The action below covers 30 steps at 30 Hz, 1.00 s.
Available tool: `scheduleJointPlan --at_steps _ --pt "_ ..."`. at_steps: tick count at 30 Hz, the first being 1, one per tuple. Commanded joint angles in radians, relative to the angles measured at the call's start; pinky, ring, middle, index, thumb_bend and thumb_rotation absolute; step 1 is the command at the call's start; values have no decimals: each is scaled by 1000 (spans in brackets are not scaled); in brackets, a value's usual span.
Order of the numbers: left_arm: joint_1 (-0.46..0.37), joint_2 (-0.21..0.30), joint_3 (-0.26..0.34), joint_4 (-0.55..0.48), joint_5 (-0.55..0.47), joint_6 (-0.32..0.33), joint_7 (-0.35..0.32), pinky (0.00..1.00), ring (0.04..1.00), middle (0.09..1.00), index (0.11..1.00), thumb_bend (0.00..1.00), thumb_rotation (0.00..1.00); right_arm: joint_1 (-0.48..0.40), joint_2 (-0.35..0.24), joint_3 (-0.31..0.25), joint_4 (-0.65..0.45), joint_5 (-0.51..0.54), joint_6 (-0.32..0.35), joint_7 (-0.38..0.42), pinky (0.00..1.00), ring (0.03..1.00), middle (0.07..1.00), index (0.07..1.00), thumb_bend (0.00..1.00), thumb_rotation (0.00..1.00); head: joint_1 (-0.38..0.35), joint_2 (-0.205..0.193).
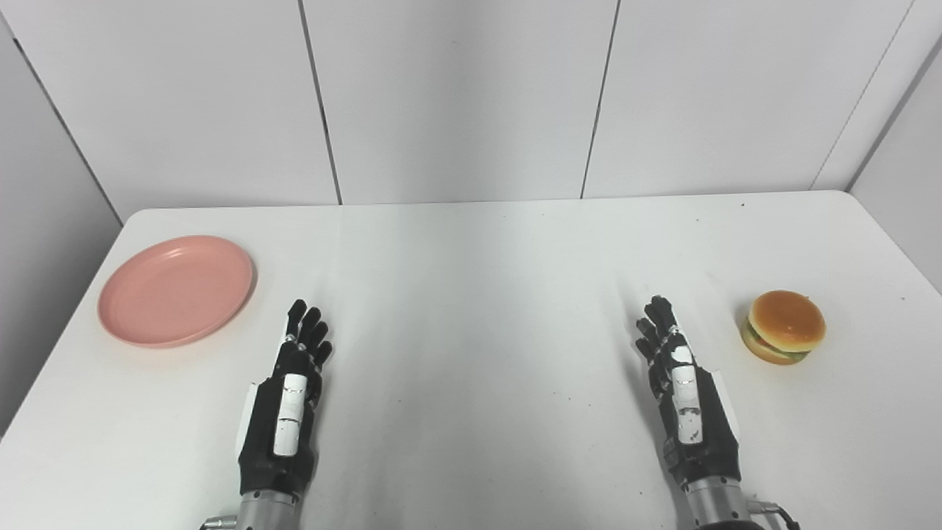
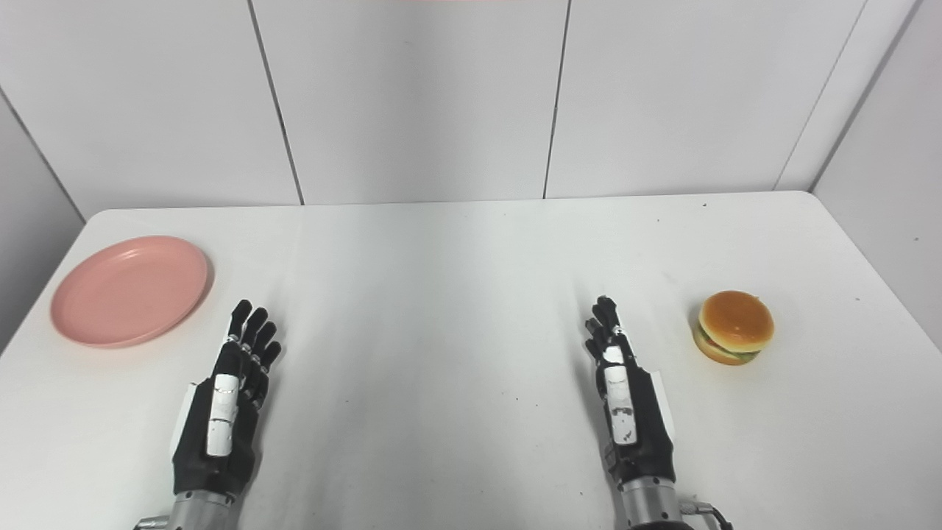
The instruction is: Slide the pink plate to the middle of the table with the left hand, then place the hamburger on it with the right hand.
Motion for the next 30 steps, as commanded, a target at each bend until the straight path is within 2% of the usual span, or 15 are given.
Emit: scheduleJointPlan --at_steps 1,30 --pt "-8 1 -2 6 -2 -23 -10 1000 1000 1000 1000 858 866 8 -6 -1 21 2 -37 15 981 971 975 961 859 1000 1 -1" --pt "-12 0 -7 14 0 -24 -15 1000 1000 1000 1000 855 864 8 -8 -1 18 7 -21 18 946 949 961 946 824 1000 8 0"
